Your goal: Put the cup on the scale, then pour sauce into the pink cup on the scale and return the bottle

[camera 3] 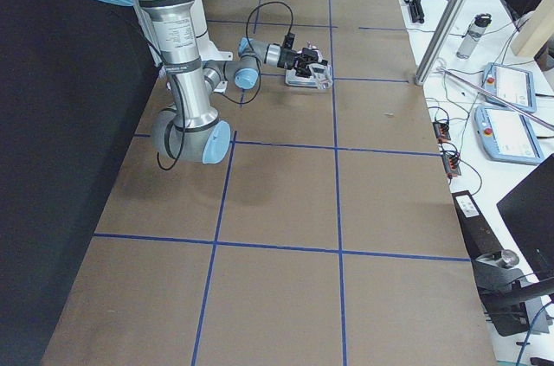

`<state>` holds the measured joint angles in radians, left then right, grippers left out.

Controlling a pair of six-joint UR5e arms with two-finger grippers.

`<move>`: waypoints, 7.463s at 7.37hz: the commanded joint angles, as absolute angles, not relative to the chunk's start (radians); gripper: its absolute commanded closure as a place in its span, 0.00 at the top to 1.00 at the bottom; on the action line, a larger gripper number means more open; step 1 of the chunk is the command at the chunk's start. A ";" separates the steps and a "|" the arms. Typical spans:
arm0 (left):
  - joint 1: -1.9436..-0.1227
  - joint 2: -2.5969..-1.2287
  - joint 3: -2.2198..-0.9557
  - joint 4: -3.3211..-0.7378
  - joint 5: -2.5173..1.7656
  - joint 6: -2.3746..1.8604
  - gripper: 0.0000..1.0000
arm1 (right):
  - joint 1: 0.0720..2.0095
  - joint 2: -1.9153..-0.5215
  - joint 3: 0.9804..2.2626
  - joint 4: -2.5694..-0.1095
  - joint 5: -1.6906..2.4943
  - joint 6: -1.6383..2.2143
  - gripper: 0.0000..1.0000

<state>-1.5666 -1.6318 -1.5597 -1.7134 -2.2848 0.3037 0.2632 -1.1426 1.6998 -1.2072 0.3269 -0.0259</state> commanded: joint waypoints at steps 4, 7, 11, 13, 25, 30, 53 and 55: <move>-1.568 -1.632 -1.559 -1.726 -2.284 0.304 1.00 | 0.262 -1.124 1.684 -1.265 0.267 -0.152 0.00; -1.568 -1.634 -1.559 -1.726 -2.284 0.304 1.00 | 0.261 -1.112 1.675 -1.302 0.224 -0.198 0.00; -1.569 -1.635 -1.557 -1.726 -2.283 0.304 1.00 | 0.252 -1.097 1.657 -1.304 0.189 -0.239 0.00; -1.569 -1.641 -1.554 -1.724 -2.283 0.304 1.00 | 0.252 -1.089 1.657 -1.302 0.189 -0.239 0.00; -1.572 -1.643 -1.554 -1.724 -2.284 0.304 1.00 | 0.253 -1.094 1.664 -1.287 0.195 -0.221 0.00; -1.574 -1.649 -1.555 -1.723 -2.284 0.304 1.00 | 0.252 -1.094 1.664 -1.287 0.209 -0.132 0.00; -1.601 -1.735 -1.559 -1.720 -2.279 0.302 1.00 | 0.403 -1.448 1.960 -0.980 0.822 1.184 0.00; -1.603 -1.747 -1.559 -1.720 -2.257 0.302 1.00 | 0.434 -1.479 1.936 -0.983 0.882 1.180 0.00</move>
<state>-1.6020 -1.7401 -1.5582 -1.7197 -2.2709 0.3016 0.4198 -1.4614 1.9542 -0.9829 0.8535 1.1830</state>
